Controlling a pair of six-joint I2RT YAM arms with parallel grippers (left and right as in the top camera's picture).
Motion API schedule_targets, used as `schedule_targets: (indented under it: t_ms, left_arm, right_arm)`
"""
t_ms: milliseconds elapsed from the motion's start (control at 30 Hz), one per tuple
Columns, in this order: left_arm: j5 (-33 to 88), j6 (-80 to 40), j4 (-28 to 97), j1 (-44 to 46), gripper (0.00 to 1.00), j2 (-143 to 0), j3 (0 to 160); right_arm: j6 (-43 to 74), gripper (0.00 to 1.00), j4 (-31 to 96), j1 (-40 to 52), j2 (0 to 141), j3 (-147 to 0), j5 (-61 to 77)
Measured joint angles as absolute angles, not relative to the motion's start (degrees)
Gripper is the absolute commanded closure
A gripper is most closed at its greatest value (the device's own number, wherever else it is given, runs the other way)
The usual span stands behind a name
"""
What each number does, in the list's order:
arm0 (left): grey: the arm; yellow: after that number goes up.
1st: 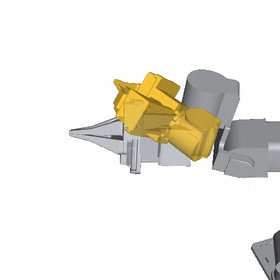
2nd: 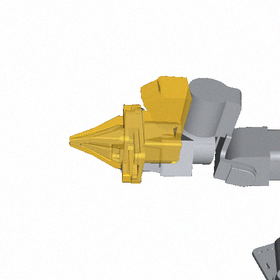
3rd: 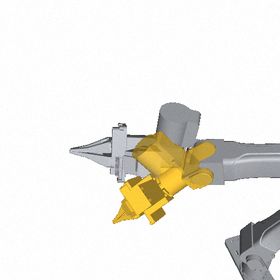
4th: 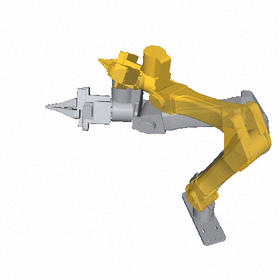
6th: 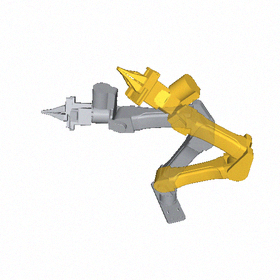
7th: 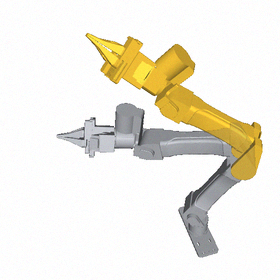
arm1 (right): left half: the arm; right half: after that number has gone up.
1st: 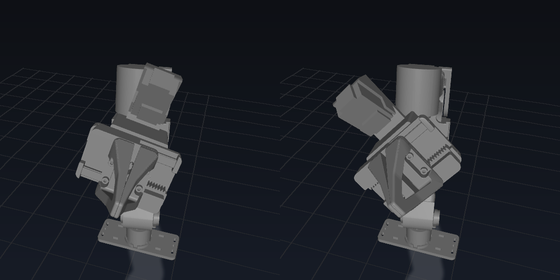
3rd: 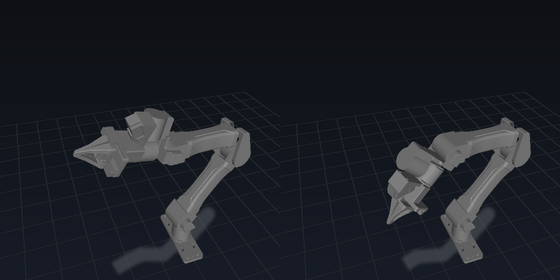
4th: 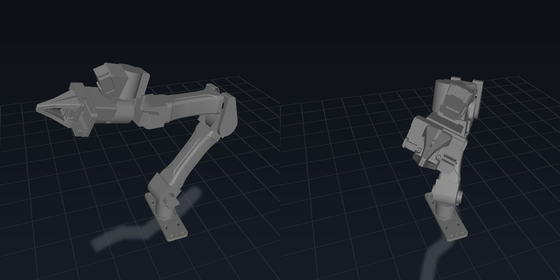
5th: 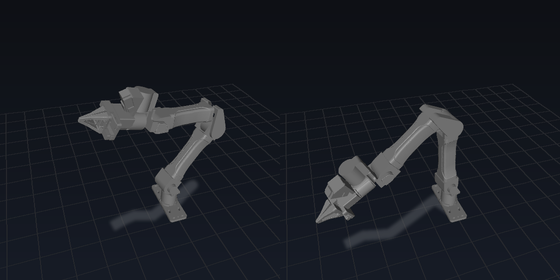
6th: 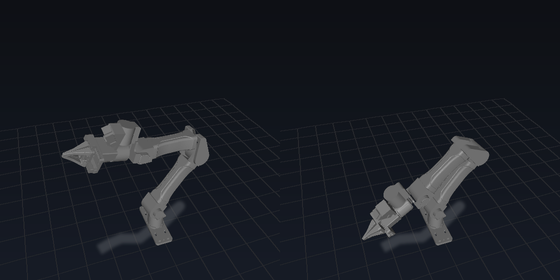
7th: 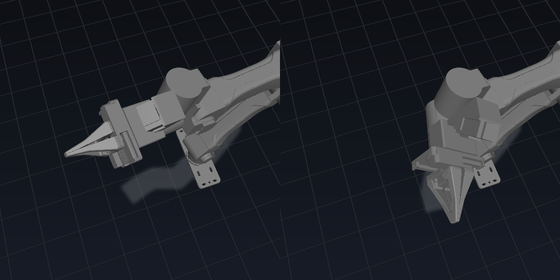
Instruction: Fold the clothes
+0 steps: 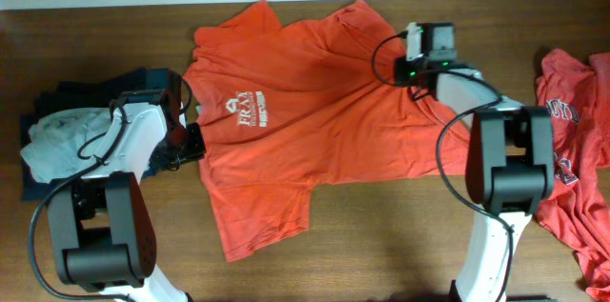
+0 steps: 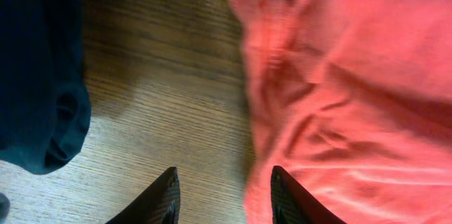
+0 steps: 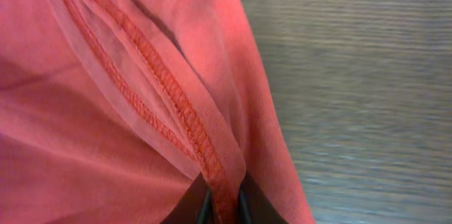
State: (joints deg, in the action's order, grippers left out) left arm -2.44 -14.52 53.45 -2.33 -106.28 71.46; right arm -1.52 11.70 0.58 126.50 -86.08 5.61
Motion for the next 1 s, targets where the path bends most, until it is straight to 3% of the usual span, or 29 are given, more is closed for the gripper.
schedule_targets:
  t_ms: [133,367,500,600,667,900,1000]
  left_arm:
    - [-2.44,-14.52,53.30,-2.33,0.58,-106.28,71.46]
    - [-2.44,-14.52,52.95,-2.33,0.58,-106.28,71.46]
    - [-2.44,-14.35,52.66,-2.33,0.58,-106.28,71.46]
    - [-2.76,-14.26,52.69,-2.33,0.58,-106.28,71.46]
    - [-3.31,-13.89,52.84,-2.33,0.58,-106.28,71.46]
    - [-3.73,-12.99,53.10,-2.33,0.58,-106.28,71.46]
    - [-3.73,-12.38,53.28,-2.33,0.59,-106.28,71.46]
  right_arm:
    - [-0.58,0.86,12.53,-3.27,126.21,-87.11,10.13]
    - [-0.27,0.75,13.26,-8.80,126.17,-87.11,20.82]
    - [0.36,0.84,13.30,-12.25,126.17,-87.11,25.87]
    - [3.22,0.84,13.93,-14.81,126.17,-87.11,24.27]
    - [4.80,0.76,14.79,-16.86,126.17,-87.11,23.20]
    - [10.31,0.67,15.79,-22.59,126.17,-87.13,24.08]
    - [13.96,0.50,18.09,-24.45,126.17,-87.24,24.40]
